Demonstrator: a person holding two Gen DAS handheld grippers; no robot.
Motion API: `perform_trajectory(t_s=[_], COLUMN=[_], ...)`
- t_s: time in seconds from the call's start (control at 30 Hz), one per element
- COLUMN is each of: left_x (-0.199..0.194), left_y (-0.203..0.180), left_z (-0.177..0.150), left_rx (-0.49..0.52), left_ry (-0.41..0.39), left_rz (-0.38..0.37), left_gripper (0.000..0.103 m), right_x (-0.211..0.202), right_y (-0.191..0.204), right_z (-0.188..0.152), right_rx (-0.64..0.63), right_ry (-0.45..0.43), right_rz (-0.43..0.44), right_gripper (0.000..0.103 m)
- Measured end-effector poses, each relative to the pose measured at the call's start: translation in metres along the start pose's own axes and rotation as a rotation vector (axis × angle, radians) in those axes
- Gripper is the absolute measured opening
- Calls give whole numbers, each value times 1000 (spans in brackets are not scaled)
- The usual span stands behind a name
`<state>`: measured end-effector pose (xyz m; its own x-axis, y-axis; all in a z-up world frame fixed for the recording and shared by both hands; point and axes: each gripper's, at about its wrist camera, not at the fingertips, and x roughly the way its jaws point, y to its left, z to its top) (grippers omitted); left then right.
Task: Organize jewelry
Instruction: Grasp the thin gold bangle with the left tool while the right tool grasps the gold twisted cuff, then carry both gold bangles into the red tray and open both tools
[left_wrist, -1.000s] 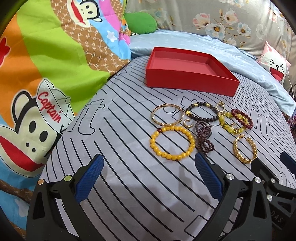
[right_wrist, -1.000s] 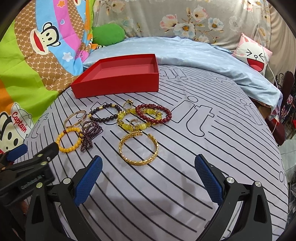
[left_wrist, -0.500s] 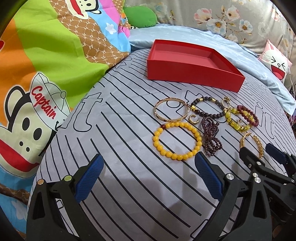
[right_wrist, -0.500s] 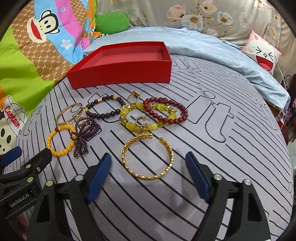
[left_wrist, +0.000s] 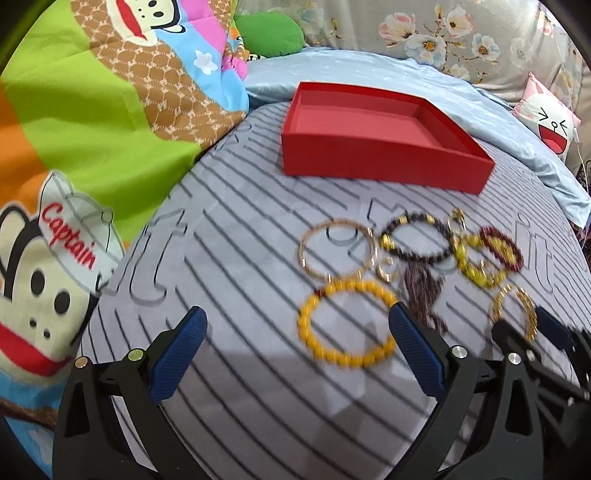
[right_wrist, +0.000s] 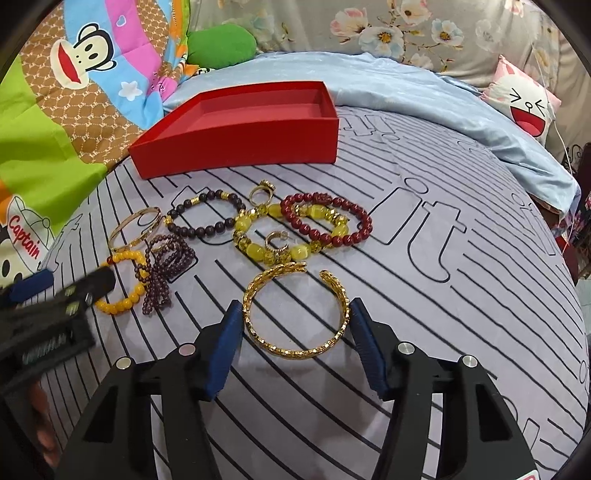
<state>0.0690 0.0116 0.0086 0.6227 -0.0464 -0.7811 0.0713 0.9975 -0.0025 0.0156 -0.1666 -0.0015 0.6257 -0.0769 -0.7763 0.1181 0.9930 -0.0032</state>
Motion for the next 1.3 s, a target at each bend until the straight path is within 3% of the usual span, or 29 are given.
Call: perform_trajectory(t_s=[0.43, 0.67, 0.83, 0.93, 1.3], left_x=[46, 47, 46, 42, 21], left_y=[-15, -7, -13, -18, -14], left_z=[30, 35, 32, 29, 25], left_rx=[19, -11, 28, 45, 25], left_ry=[64, 51, 43, 37, 38], left_rz=[-50, -82, -83, -77, -105], left_gripper=[91, 72, 65, 54, 54], right_x=[7, 9, 9, 8, -12], right_y=[-2, -2, -1, -1, -3], right_z=[12, 12, 11, 10, 14], right_rx=[15, 14, 14, 15, 7], right_ry=[10, 14, 17, 15, -25], right_rz=[14, 18, 21, 21, 27], right_gripper=[57, 57, 57, 57, 57])
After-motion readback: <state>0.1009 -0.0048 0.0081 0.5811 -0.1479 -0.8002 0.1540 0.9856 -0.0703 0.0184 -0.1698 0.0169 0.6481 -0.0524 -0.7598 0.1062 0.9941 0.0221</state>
